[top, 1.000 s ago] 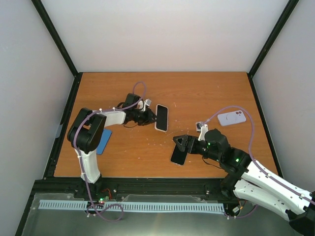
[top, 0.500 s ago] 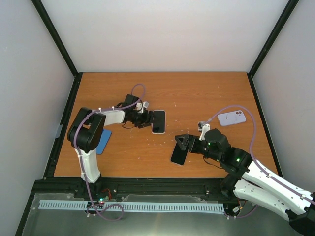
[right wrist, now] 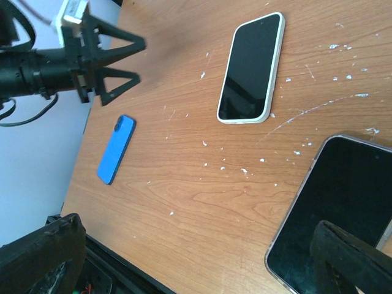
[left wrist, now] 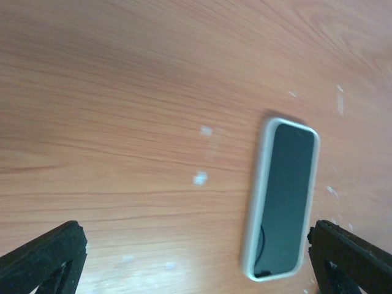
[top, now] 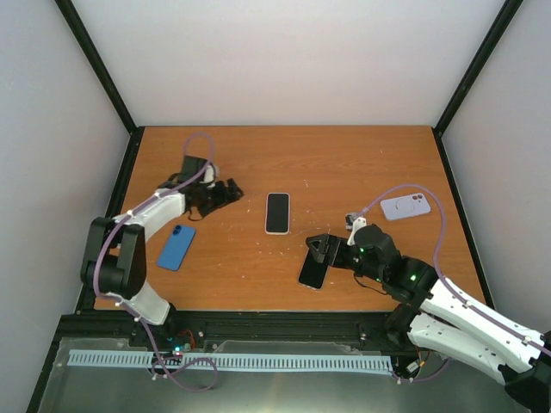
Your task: Put the phone into the phone case
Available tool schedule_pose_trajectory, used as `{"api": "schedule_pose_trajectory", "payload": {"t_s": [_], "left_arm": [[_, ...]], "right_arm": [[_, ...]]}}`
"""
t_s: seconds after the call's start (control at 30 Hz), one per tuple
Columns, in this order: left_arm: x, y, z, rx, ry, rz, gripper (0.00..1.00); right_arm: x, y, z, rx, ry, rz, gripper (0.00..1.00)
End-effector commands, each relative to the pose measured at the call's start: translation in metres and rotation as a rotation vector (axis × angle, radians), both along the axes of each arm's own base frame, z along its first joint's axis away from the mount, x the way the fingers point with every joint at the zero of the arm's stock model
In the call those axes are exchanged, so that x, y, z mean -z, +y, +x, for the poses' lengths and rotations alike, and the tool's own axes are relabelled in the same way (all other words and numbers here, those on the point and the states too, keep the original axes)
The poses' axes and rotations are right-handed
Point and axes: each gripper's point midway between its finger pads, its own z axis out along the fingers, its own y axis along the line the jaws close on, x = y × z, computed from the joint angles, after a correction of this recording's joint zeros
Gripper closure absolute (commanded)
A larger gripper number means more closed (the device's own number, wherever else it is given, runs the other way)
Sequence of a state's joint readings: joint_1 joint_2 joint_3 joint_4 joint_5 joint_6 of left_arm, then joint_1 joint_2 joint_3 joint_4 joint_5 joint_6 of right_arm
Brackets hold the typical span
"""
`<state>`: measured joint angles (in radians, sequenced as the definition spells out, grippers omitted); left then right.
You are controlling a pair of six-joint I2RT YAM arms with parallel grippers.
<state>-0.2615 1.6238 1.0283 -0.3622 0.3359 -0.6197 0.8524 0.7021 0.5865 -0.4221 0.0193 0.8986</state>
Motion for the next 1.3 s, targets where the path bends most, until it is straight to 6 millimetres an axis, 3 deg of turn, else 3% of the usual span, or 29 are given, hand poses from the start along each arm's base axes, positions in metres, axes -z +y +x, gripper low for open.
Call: {"api": "schedule_pose_trajectory", "payload": {"t_s": [0.0,0.2,0.37,0.7,1.0,1.13,1.27], "left_arm": [[0.001,0.065,-0.008,-0.156,0.031,0.038,0.00],[0.000,0.136,-0.016,-0.343,0.036,0.094,0.01],[0.009,0.181,-0.030,-0.492,0.066,0.127,0.01],[0.049,0.205,-0.066,-0.684,0.205,0.146,0.01],[0.053,0.204,-0.071,-0.719,0.207,0.097,0.00],[0.061,0.208,-0.086,-0.766,0.246,0.117,0.01],[0.069,0.205,-0.097,-0.793,0.307,0.111,0.01]], "right_arm": [[0.000,-0.004,0.009,0.040,-0.018,-0.021,0.01],[0.016,-0.023,0.027,0.155,0.036,-0.163,0.00],[0.021,-0.039,0.047,0.241,0.079,-0.201,0.00],[0.065,-0.119,0.100,0.576,0.382,-0.205,0.00],[0.098,-0.218,0.135,0.891,0.625,-0.297,0.00],[0.112,-0.242,0.149,0.965,0.691,-0.290,0.02],[0.128,-0.254,0.167,0.978,0.737,-0.270,0.04]]}}
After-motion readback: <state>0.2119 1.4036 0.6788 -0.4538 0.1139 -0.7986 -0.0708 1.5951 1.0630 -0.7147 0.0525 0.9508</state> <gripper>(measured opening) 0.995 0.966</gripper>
